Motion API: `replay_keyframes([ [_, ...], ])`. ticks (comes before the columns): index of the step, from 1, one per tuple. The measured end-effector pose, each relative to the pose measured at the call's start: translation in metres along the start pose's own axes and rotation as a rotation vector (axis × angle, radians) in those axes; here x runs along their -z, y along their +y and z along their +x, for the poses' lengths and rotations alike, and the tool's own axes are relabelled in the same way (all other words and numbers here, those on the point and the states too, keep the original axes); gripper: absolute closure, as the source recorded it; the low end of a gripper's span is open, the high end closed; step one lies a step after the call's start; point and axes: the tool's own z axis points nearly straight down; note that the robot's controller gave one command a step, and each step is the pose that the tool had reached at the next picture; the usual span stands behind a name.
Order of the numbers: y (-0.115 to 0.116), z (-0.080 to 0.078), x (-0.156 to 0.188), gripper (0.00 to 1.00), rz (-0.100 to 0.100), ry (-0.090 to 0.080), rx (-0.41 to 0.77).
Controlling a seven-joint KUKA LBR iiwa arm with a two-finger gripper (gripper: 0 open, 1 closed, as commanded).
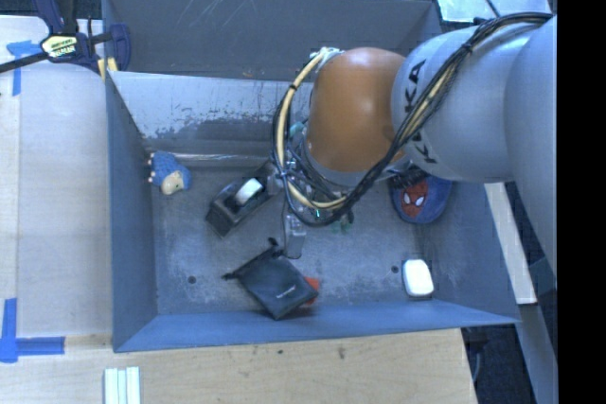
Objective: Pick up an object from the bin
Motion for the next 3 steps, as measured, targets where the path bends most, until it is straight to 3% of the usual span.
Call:
replay_keyframes([
  [1,0.004,0.023,-0.051,0.0,0.001,-0.035,0.071],
  [2,-0.002,0.045,-0.025,0.0,0.0,-0.009,0.005],
  [3,-0.002,0.053,-0.014,0.0,0.003,-0.008,0.158],
])
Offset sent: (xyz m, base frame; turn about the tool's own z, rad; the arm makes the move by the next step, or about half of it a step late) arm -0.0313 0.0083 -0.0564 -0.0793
